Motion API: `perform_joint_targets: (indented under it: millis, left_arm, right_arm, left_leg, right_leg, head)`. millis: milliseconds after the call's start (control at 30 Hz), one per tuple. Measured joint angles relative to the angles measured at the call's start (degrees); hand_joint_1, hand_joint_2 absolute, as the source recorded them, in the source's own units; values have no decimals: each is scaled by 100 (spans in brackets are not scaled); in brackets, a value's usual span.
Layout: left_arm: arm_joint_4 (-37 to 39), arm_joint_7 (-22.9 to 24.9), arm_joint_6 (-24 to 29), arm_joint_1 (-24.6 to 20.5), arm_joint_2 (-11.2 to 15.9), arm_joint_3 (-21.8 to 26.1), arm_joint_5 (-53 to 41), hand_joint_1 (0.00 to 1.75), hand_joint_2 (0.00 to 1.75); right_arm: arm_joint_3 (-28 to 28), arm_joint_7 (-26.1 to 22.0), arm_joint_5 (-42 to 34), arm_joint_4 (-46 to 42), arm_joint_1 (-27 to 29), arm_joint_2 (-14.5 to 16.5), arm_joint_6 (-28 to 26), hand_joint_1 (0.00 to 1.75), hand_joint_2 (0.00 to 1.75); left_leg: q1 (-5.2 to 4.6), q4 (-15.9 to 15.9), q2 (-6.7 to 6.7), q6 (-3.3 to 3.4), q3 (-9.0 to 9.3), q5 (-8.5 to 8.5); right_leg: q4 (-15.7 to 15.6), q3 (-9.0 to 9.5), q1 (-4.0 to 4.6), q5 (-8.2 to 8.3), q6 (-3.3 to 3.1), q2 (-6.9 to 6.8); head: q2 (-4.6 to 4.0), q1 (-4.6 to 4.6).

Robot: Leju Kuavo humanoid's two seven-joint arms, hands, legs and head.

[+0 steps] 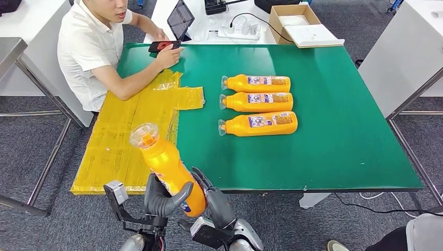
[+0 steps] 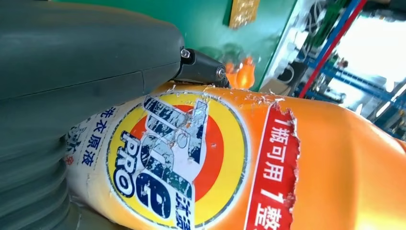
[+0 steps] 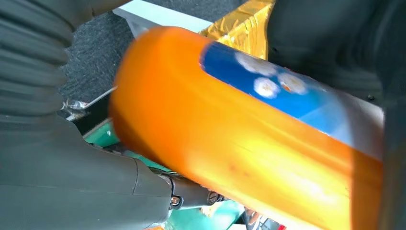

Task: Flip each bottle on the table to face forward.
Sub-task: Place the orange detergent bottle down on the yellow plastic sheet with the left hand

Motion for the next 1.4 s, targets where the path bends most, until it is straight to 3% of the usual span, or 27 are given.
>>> perform_joint_targets:
  millis: [300,433,567,733,933,1133,1400]
  left_arm:
    - [134,115,508,-187,74,124,-943,175,175]
    - [427,127,1267,-435,267,336,-2542,175,175]
    - [820,631,1732,-734,507,682,-4599,175,175]
    - [1345,1447,1451,-1201,798,1055,-6228,175,175]
    - [2367,2155,750,-2178,1142,1155,-7611,175,175]
    - [3223,2244,576,-2778,1260,1153,-7888,175,175]
    - [4651,2468,-329,-3748,1276,1042,-8143,175,175]
  right_arm:
    - [35,-88,-50,61,96,-12,-316,0,0]
    - [25,-101,74,3,283,-61,-651,0,0]
    - [-60,-84,151,-242,508,-164,-829,0,0]
    - [-245,-56,215,-609,726,-263,-821,0,0]
    - [-336,-107,167,-792,810,-260,-647,0,0]
    - [-384,-174,110,-794,809,-214,-575,0,0]
    - [-412,-403,-99,-763,754,-90,-400,0,0]
  left_leg:
    - [0,0,0,0,0,0]
    - [1,0,0,0,0,0]
    - [4,0,0,-1,0,1]
    - [3,0,0,0,2,3]
    - [4,0,4,-5,8,8]
    - [7,0,11,-10,10,12]
    - [6,-2,9,-14,30,8]
  right_leg:
    - [0,0,0,0,0,0]
    - [1,0,1,0,0,0]
    - [3,0,3,0,-1,0]
    - [3,2,2,2,-3,-1]
    - [5,4,4,11,-11,0]
    - [8,4,6,12,-12,1]
    - [7,26,6,15,-20,4]
  head:
    - [0,0]
    - [0,0]
    - [0,1]
    - [0,2]
    - [0,1]
    - [0,1]
    - [0,1]
